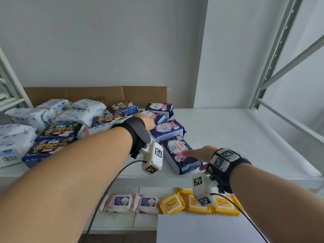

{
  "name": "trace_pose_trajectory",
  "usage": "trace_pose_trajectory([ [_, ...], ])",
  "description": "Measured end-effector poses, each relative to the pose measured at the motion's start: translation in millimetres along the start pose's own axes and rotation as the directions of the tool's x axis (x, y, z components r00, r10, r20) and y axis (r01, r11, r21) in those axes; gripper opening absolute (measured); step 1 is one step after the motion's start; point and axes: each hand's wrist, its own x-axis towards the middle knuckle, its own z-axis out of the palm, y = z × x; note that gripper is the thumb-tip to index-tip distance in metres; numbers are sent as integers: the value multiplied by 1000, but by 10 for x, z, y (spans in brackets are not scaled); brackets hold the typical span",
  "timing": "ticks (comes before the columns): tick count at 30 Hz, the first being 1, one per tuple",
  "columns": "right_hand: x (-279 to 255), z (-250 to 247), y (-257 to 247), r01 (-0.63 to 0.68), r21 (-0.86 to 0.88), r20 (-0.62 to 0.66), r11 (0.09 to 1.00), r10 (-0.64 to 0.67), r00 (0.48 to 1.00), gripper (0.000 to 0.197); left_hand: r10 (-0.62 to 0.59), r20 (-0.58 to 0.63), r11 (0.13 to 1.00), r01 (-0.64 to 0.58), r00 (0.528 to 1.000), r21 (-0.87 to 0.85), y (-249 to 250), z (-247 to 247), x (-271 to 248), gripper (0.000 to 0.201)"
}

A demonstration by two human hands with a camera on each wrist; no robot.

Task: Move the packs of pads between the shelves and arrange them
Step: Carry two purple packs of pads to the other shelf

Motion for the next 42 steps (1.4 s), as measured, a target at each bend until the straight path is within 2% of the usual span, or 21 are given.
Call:
trace_pose_trajectory([
  [1, 51, 12, -52, -30, -27, 22, 999, 31, 999, 72, -16, 48, 999, 14, 999, 43, 24, -11, 177, 34],
  [2, 104, 24, -95, -53, -60, 35, 997, 55, 998, 69, 38, 65, 975, -51, 997, 215, 28, 25, 369, 29],
  [4, 200, 39, -147, -93, -114, 43, 989, 99, 994, 64, 129, 128, 893, -171, 983, 417, 64, 45, 630, 24],
  [5, 241, 45, -160, -119, -117, 43, 986, 125, 991, 63, 175, 120, 870, -211, 977, 446, 105, 42, 693, 24],
  [7, 273, 53, -179, -169, -102, 47, 980, 174, 984, 56, 222, 102, 907, -244, 970, 344, 116, 32, 734, 33],
  [9, 264, 52, -213, -195, -103, 36, 975, 200, 979, 51, 183, 142, 919, -221, 973, 327, 98, 66, 829, 50],
  [12, 251, -21, -295, -180, -161, -11, 970, 180, 984, 46, 193, 241, 857, -283, 951, 432, 81, 105, 997, 57],
  [14, 247, -99, -347, -173, -201, -52, 964, 166, 985, 54, 187, 249, 863, -280, 950, 421, 67, 148, 1052, 60],
  [18, 239, -151, -328, -151, -253, -224, 956, 94, 970, 74, 158, 279, 903, -253, 947, 346, 19, 203, 1209, 65],
  [21, 246, -103, -297, -124, -236, -199, 964, 77, 977, 83, 133, 329, 941, -223, 935, 254, -31, 221, 1299, 72],
  [26, 240, -54, -282, -106, -216, -182, 971, 66, 981, 80, 140, 383, 939, -245, 913, 243, -39, 298, 1307, 79],
  [30, 230, -90, -209, -108, -98, -228, 989, 83, 970, 75, 131, 337, 952, -213, 932, 220, -54, 265, 1275, 86],
  [33, 213, -168, -99, -62, 143, -250, 988, 97, 963, 68, 150, 238, 969, -190, 960, 157, -83, 277, 1257, 93],
  [36, 172, -250, 9, -1, 367, -258, 930, 103, 961, 50, 161, 161, 987, -158, 974, -30, -72, 293, 1245, 101],
  [38, 141, -314, 69, 39, 451, -265, 892, 91, 960, 42, 171, 143, 977, -149, 975, -149, -17, 277, 1198, 109],
  [42, 35, -453, 212, 107, 560, -222, 821, 24, 975, 36, 240, 149, 919, -176, 959, -352, 87, 269, 1077, 95],
])
